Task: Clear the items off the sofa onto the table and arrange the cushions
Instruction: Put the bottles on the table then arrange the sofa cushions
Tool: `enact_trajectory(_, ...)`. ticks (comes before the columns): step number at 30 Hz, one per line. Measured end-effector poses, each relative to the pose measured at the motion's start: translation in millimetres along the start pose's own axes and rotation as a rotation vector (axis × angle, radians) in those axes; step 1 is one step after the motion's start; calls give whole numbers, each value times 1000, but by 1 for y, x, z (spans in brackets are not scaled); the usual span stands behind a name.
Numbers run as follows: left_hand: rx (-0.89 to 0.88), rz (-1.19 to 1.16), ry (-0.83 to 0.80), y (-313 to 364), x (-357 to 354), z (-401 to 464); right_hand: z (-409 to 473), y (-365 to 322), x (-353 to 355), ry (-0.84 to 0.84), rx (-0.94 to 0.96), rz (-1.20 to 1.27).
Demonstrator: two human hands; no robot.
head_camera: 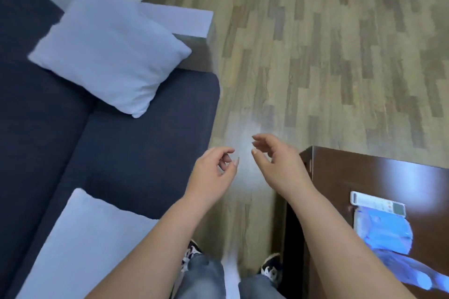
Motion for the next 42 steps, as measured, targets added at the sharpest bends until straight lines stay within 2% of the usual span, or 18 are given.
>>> enact_trajectory(7,229,-116,313,-108,150,-36,42,-131,-143,-270,171,-150)
enact_trajectory(13,436,-225,601,-200,260,-118,36,-241,-280,-551,343,-265)
enact_trajectory(19,579,-278,849,-239,311,-205,5,-312,-373,-748,540,-297)
enact_trajectory(23,686,-378,1072,-256,316,-266,-30,-346,-431,-919,670,-289)
enact_trajectory(26,796,-422,1202,-259,305,-313,-63,-360,-467,-1048,695,-273)
enact_trajectory(28,832,-425,1292,-257,298,-338,-85,-366,-484,-1104,689,-290)
enact_trajectory(32,902,-466,1484,-256,275,-396,-144,-375,-522,-1208,810,-332)
enact_trajectory(38,1034,-463,1802,-267,241,-517,-271,-382,-581,-1343,1033,-415)
enact_trajectory(42,1191,-483,2023,-283,214,-611,-366,-383,-621,-1432,1154,-463)
Point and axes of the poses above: each hand's wrist, its own z-axis towards the middle knuckle, its own x-axis out of the back of the hand, y = z × x, the point moved 2 cm from there along z, towards the middle knuckle, and after that the axes turned 3 degrees about -y, right-handed, at the moved point
